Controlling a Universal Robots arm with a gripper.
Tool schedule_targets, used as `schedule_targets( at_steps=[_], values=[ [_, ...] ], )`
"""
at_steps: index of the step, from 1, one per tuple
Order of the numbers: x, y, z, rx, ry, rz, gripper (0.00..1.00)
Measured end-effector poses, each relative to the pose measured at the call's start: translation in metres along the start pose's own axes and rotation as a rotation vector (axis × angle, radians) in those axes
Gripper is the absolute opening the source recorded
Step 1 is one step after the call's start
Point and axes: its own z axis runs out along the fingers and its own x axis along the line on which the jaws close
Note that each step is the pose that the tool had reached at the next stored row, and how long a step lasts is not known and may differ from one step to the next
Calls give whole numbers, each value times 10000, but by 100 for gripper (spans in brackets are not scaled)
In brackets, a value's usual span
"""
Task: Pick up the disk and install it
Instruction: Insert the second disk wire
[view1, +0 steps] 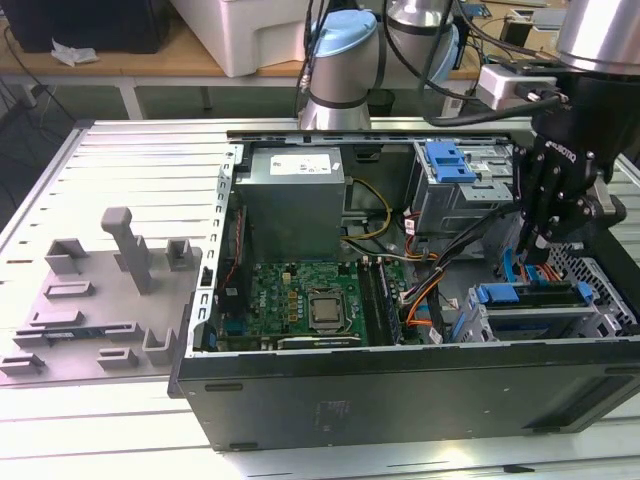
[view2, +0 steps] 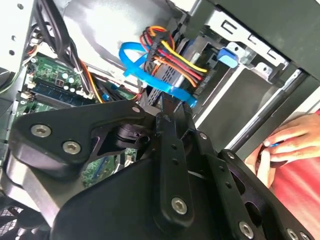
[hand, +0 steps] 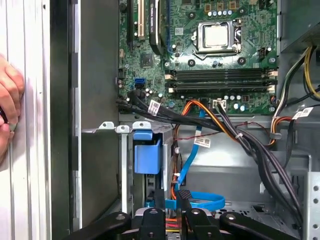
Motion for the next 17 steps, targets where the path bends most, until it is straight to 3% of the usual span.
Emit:
schedule_targets(
  at_steps=[5, 8, 13, 15, 17],
  values=[
    [-108, 98, -51, 66, 165, 12, 24],
    [-124, 170, -59, 96, 244, 19, 24],
    [-122, 324, -70, 219, 287, 45, 24],
    [-125, 371, -76, 257, 300, 52, 16],
    [-139, 394, -81, 274, 367, 55, 11]
  ],
)
